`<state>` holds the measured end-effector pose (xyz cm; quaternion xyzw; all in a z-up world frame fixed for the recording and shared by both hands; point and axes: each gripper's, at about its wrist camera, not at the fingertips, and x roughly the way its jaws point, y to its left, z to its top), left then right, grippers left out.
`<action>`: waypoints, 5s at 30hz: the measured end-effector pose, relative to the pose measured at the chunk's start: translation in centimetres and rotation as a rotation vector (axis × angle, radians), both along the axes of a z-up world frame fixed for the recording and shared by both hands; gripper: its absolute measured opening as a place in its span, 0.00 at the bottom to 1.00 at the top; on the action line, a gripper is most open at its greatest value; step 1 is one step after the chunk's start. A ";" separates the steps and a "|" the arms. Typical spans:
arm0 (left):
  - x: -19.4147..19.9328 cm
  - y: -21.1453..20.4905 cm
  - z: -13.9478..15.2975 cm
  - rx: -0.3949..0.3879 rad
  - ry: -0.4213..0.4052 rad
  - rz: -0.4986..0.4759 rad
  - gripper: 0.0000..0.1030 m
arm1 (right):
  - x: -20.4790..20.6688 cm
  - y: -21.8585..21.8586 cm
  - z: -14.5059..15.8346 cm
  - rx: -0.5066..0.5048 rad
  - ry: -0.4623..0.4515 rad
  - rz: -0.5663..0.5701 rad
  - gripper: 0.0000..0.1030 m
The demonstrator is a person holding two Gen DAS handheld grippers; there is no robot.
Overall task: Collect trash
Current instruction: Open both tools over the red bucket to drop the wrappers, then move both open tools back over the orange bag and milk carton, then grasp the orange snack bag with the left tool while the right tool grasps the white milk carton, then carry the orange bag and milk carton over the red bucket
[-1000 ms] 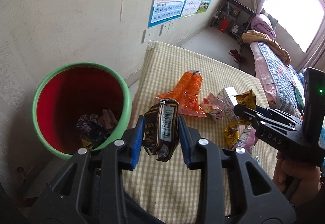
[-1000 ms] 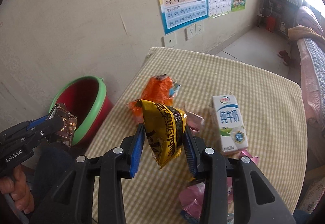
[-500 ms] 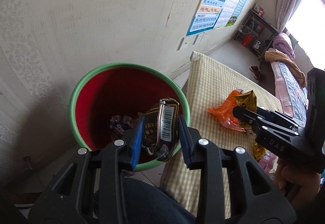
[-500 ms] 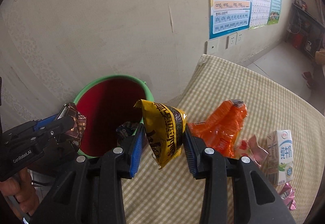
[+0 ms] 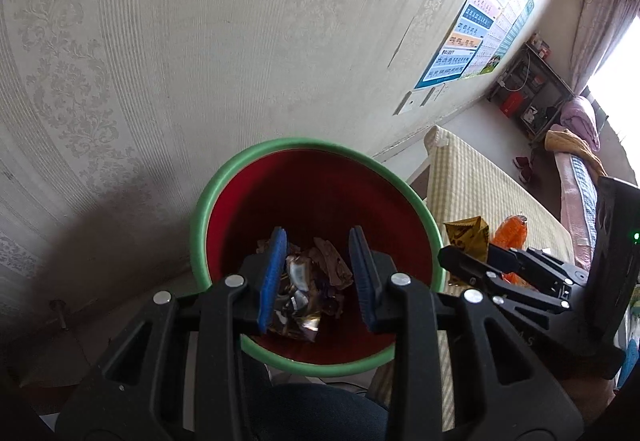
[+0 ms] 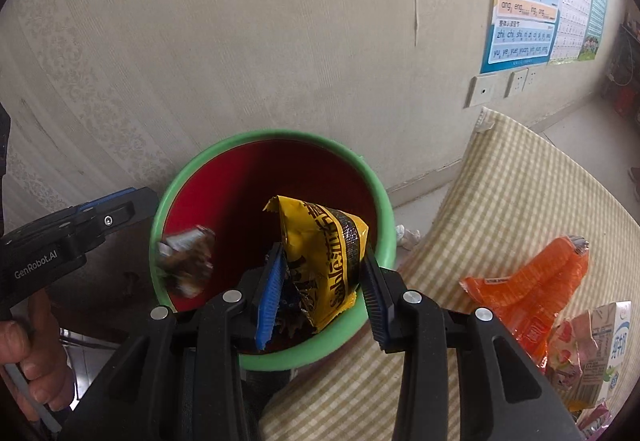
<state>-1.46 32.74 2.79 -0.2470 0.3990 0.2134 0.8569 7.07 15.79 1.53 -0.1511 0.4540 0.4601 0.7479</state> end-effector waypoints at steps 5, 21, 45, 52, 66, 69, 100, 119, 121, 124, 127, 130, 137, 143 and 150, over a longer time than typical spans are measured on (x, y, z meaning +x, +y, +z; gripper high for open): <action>0.6 1.1 -0.4 -0.014 -0.010 0.008 0.31 | -0.3 1.7 -1.1 -0.009 0.026 0.024 0.38; -1.1 1.4 -0.1 -0.021 -0.035 0.068 0.86 | -0.5 -0.4 -1.2 -0.024 0.021 -0.020 0.83; 2.9 -14.6 2.1 0.013 -0.026 -0.186 0.94 | 1.0 -19.6 3.8 0.031 -0.040 -0.286 0.89; 4.8 -20.0 2.3 0.022 -0.021 -0.283 0.94 | 2.0 -25.6 4.0 0.035 -0.041 -0.390 0.89; 9.3 -22.9 0.8 0.063 0.033 -0.366 0.94 | 5.5 -31.5 2.4 0.028 -0.017 -0.515 0.89; 10.9 -22.5 -0.3 0.063 0.055 -0.365 0.94 | 6.6 -30.9 1.3 0.010 -0.005 -0.505 0.89; 21.2 -20.4 -9.8 0.050 0.172 -0.470 0.61 | 14.0 -25.3 -7.3 -0.216 0.074 -0.400 0.54; 18.7 -21.1 -5.5 0.110 0.118 -0.454 0.49 | 12.7 -25.8 -3.1 -0.161 -0.009 -0.426 0.49; 18.0 -21.1 -4.8 0.103 0.106 -0.449 0.49 | 12.4 -25.9 -2.2 -0.151 -0.023 -0.429 0.49; 17.0 -21.1 -3.9 0.101 0.094 -0.444 0.49 | 11.8 -25.8 -1.0 -0.137 -0.045 -0.432 0.49; 15.8 -21.1 -3.2 0.094 0.084 -0.439 0.49 | 11.0 -25.7 0.2 -0.126 -0.065 -0.428 0.49; 14.7 -20.9 -2.5 0.093 0.076 -0.431 0.49 | 10.1 -25.2 1.3 -0.118 -0.083 -0.418 0.49; 11.9 -19.8 -1.0 0.083 0.045 -0.391 0.49 | 8.0 -23.7 3.4 -0.106 -0.122 -0.393 0.49; 9.7 -17.9 0.3 0.085 0.020 -0.347 0.49 | 6.2 -21.9 4.6 -0.099 -0.144 -0.355 0.49; 6.8 -14.6 1.3 0.088 -0.002 -0.275 0.49 | 4.1 -18.2 5.7 -0.088 -0.168 -0.291 0.49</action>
